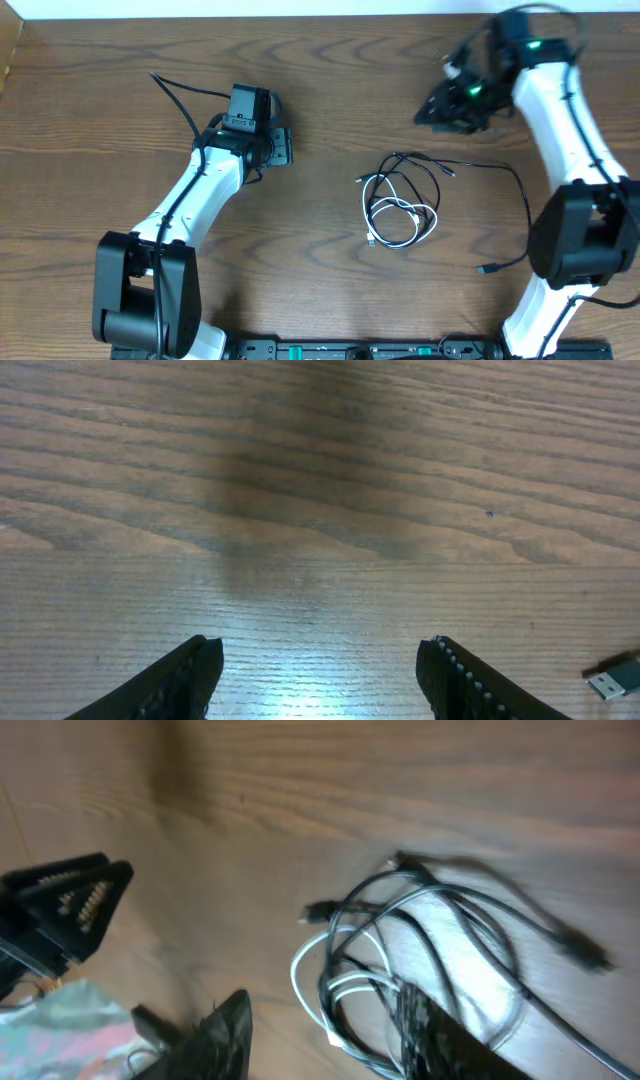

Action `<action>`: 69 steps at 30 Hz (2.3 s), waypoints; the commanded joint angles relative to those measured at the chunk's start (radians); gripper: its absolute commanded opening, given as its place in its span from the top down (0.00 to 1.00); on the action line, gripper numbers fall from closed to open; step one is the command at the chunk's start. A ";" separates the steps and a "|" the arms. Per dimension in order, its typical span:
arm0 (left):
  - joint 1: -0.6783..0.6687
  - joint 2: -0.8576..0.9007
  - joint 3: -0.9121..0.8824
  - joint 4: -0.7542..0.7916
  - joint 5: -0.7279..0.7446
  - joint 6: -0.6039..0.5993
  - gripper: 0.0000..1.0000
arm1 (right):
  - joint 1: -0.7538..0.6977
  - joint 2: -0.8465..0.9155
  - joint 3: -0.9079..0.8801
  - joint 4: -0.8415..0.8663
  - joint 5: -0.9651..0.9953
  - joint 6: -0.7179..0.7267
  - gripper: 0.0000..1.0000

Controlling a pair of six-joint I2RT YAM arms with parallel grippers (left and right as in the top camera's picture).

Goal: Untangle cables

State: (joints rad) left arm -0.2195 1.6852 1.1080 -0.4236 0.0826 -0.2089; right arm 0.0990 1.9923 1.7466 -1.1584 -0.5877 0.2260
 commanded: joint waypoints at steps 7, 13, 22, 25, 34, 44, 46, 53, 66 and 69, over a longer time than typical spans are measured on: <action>0.003 0.005 0.009 -0.010 -0.016 0.002 0.33 | 0.166 0.004 -0.241 0.242 0.219 0.545 0.79; 0.003 0.005 0.009 -0.017 -0.016 0.002 0.33 | 0.207 0.004 -0.303 0.305 0.345 0.668 0.74; 0.003 0.005 0.009 -0.017 -0.016 0.002 0.32 | 0.247 0.005 -0.367 0.351 0.437 0.759 0.77; 0.003 0.005 0.009 -0.017 -0.016 0.002 0.32 | 0.255 0.005 -0.409 0.432 0.441 0.776 0.82; 0.003 0.005 0.009 -0.016 -0.016 0.002 0.32 | 0.255 0.004 -0.406 0.777 0.292 0.458 0.99; 0.003 0.005 0.009 -0.017 -0.016 0.002 0.32 | 0.256 -0.020 -0.299 0.798 0.246 0.229 0.99; 0.003 0.005 0.009 -0.017 -0.016 0.002 0.32 | 0.259 -0.022 -0.299 0.769 0.305 0.161 0.99; 0.003 0.006 0.009 -0.017 -0.016 0.002 0.32 | 0.258 -0.022 -0.299 0.908 0.140 -0.242 0.99; 0.003 0.031 0.009 0.001 0.108 -0.092 0.33 | 0.256 -0.022 -0.307 0.796 0.106 0.192 0.99; 0.003 0.070 0.009 0.063 0.281 -0.084 0.37 | 0.256 -0.021 -0.308 0.757 0.149 0.177 0.99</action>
State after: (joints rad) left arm -0.2184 1.7100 1.1080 -0.3878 0.1806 -0.2783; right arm 0.3519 1.9923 1.4384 -0.3893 -0.4793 0.3508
